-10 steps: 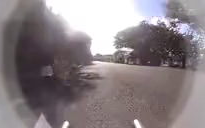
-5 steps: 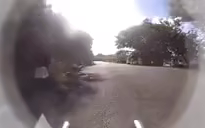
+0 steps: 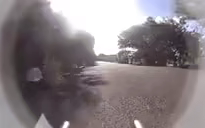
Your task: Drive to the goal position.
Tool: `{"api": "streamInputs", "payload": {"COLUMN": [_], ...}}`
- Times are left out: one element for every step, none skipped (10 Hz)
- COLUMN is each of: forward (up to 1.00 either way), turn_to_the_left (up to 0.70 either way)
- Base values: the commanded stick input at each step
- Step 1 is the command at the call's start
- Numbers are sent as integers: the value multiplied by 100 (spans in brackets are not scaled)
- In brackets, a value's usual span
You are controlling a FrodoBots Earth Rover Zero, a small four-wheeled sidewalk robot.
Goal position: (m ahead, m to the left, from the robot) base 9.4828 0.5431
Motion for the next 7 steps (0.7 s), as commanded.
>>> {"api": "streamInputs", "payload": {"forward": [70,70,70,70,70,70,70], "turn_to_the_left": [0,0,-8,-13,-35,-35,-35]}}
